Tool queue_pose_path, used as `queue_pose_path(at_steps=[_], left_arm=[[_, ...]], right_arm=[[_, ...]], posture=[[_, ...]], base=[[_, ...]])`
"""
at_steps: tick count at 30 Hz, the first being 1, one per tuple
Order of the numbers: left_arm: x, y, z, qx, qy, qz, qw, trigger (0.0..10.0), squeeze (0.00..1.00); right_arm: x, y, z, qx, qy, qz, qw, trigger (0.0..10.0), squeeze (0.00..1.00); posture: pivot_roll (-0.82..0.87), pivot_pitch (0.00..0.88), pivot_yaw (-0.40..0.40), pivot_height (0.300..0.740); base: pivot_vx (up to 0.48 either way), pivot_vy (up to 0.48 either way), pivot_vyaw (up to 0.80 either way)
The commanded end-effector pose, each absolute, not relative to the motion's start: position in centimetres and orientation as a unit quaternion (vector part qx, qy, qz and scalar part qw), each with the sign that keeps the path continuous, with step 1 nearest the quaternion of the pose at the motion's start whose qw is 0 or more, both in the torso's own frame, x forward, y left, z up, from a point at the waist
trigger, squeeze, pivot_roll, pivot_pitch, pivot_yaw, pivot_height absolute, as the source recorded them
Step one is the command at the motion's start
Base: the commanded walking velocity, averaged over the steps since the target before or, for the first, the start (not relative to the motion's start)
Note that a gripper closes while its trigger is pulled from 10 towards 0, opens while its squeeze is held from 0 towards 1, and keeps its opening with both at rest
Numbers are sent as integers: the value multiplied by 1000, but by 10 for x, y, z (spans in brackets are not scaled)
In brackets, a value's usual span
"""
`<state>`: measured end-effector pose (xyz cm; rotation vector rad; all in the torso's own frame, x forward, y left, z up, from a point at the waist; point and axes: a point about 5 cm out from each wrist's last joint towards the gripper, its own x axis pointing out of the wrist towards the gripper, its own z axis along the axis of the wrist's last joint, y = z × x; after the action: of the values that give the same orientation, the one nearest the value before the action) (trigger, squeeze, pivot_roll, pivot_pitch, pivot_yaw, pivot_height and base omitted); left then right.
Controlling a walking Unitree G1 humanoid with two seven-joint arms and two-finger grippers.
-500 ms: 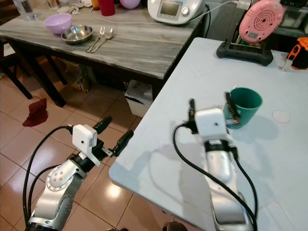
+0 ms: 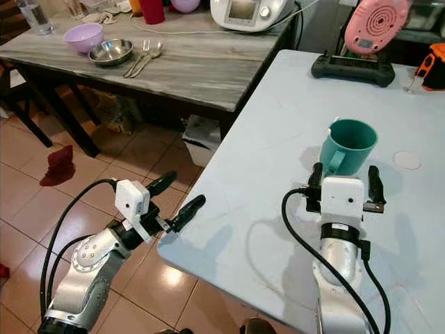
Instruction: Setting the table
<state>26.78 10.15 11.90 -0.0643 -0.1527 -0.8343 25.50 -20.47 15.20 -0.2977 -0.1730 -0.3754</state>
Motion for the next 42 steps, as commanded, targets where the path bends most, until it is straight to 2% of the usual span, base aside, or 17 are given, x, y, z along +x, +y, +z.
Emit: queue_pose_path(at_steps=[1, 13, 14, 15, 16, 42], left_arm=[[264, 100, 122, -28, -75, -427, 901, 10000, 0], [260, 95, 120, -30, -67, -456, 887, 10000, 0], [260, 94, 119, -30, -67, -456, 887, 10000, 0], [260, 94, 119, -31, -67, -456, 887, 10000, 0], [260, 94, 119, -32, -67, -456, 887, 10000, 0], [258, 86, 117, -50, -70, -459, 884, 10000, 0]], right_arm=[[259, -206, 151, -127, -81, -190, 970, 10000, 0], [279, -206, 150, -118, -76, -182, 973, 10000, 0], [280, -207, 150, -116, -76, -186, 973, 8392, 0], [280, -208, 151, -116, -77, -190, 972, 4745, 0], [281, -209, 151, -116, -78, -192, 971, 0, 0], [291, -213, 157, -137, -97, -179, 969, 0, 0]], posture=[[-315, 154, 115, 740], [-307, 155, 105, 740], [-306, 155, 104, 740], [-306, 155, 104, 740], [-307, 154, 100, 740], [-312, 136, 64, 740]], base=[[0, 0, 0], [0, 0, 0], [0, 0, 0], [0, 0, 0], [0, 0, 0], [0, 0, 0]])
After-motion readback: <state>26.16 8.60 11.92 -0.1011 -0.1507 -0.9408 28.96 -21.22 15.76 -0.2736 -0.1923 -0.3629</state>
